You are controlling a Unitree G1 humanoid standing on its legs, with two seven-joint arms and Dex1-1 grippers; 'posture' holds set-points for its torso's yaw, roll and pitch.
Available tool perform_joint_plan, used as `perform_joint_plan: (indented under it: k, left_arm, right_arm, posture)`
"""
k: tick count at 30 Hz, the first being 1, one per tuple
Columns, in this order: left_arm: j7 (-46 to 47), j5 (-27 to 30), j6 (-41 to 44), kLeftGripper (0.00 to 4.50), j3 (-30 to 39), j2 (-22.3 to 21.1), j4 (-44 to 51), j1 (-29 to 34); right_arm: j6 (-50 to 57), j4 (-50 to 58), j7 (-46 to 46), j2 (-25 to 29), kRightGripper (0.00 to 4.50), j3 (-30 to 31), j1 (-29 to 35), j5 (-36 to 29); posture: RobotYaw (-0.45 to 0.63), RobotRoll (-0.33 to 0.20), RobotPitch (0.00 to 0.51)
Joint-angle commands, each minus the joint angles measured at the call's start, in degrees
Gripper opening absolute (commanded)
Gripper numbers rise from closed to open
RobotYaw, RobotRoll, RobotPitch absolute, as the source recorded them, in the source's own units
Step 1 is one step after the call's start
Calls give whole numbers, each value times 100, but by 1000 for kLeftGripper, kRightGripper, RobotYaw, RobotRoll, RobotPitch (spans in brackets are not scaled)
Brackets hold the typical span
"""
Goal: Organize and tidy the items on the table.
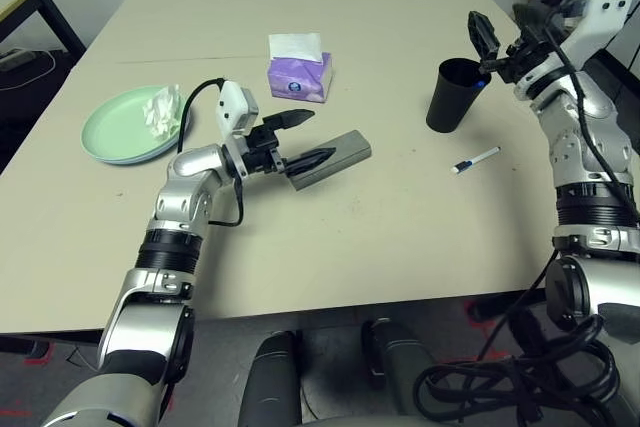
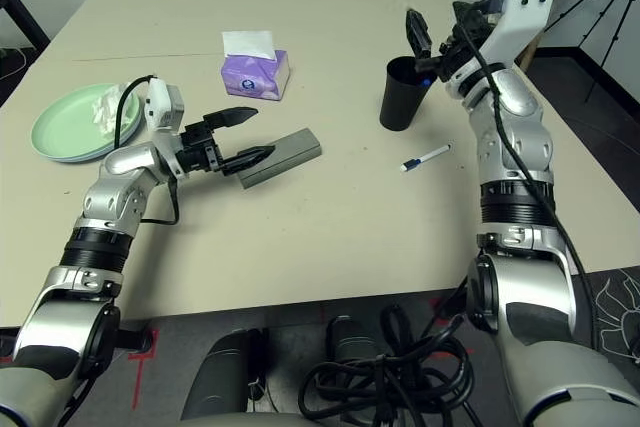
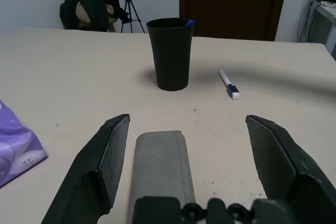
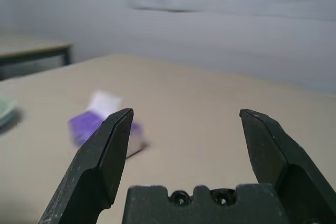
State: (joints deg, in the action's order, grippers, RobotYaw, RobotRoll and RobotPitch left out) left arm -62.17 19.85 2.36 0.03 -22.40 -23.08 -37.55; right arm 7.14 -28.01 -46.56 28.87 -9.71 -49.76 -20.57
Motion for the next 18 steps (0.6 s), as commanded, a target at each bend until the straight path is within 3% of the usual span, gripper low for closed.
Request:
perform_joint_plan:
  k: [1, 9, 18]
  left_arm:
    - [96, -22, 47, 4500, -55, 63, 274, 169]
    - [347, 54, 294, 4500, -24, 101, 900, 565]
    - [624, 81, 419, 4500, -25, 100, 1453, 898]
  right_arm:
    - [-124, -410, -1345, 450, 4470, 430, 58, 173]
    - [-1623, -1961, -3682, 1376, 4470, 1855, -793, 1593]
    - [-3804, -3630, -3937, 1449, 4470, 2739, -1769, 3061]
  posture:
    - [12, 0, 128]
    - [56, 0, 183]
    - [106, 0, 227]
